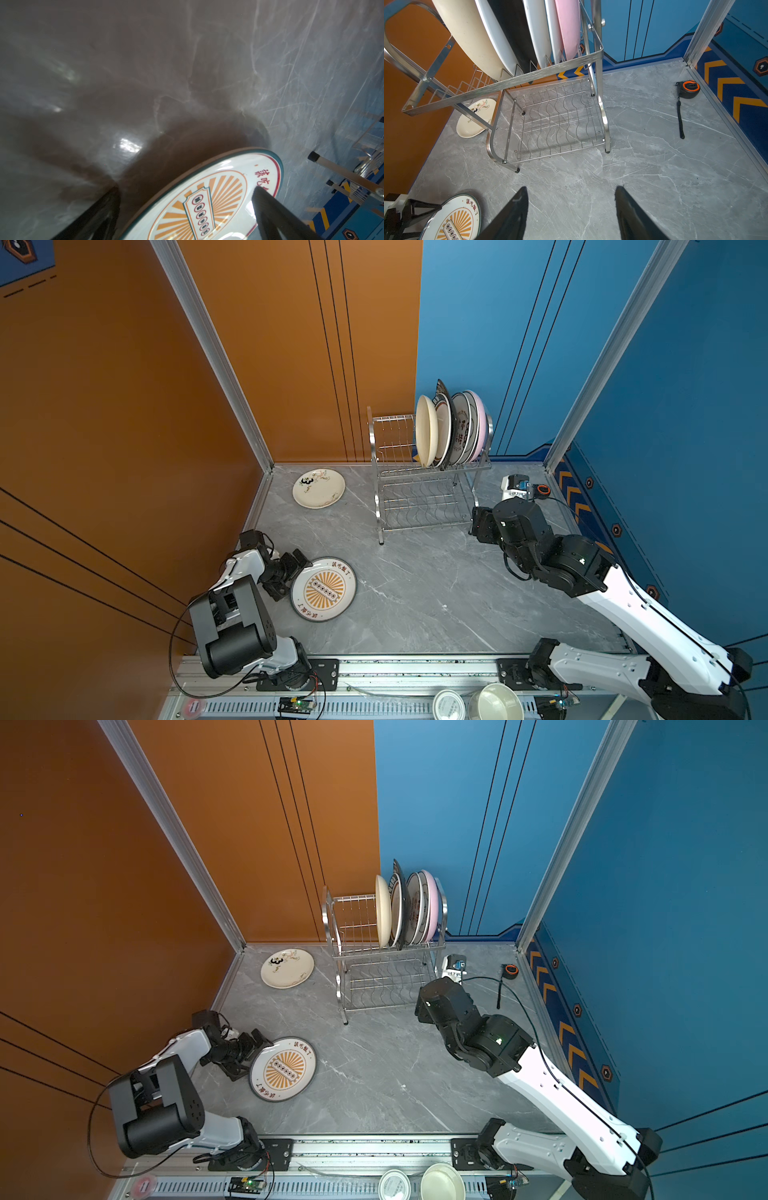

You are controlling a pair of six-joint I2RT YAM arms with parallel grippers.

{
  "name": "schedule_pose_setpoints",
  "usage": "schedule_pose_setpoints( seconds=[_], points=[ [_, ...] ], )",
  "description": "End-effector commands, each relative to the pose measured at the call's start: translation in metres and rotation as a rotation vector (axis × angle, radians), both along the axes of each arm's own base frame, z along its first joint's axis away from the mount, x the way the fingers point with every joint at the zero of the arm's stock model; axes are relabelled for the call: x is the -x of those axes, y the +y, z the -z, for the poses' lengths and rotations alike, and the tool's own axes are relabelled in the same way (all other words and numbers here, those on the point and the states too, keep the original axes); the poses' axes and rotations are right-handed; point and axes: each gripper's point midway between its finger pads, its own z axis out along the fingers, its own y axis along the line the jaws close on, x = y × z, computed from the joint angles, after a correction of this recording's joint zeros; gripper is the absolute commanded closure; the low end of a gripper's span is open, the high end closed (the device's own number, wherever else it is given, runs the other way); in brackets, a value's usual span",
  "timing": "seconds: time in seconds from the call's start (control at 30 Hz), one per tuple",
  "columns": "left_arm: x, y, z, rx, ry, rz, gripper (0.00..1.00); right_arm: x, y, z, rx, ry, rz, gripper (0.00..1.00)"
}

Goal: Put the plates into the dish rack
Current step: 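Grip the sunburst plate edge with the left gripper and drag it toward the table center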

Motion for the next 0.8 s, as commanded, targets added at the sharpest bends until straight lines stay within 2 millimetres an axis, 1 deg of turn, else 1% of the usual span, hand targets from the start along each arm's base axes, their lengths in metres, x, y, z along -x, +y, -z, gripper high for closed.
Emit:
schedule_pose_setpoints(
  seconds=[0.0,0.17,0.5,0.67,0.77],
  points=[
    [0.005,-0.025,0.005,0.071,0.031,0.049,0.0,0.003,-0.004,-0.008,-0.016,-0.014,0.007,0.33],
    [0.003,-0.058,0.006,0.11,0.048,0.135,0.01,0.002,-0.001,-0.001,-0.02,-0.001,0.005,0.33],
    [0.0,-0.13,-0.004,0.134,0.051,0.319,0.01,0.001,0.005,0.007,-0.022,0.015,0.0,0.33],
    [0.0,-0.168,-0.005,0.179,0.039,0.394,0.01,0.0,0.008,0.012,-0.023,0.023,-0.002,0.33],
    [0.001,-0.188,-0.006,0.218,0.022,0.431,0.02,-0.001,0.009,0.015,-0.023,0.028,-0.003,0.33]
  ],
)
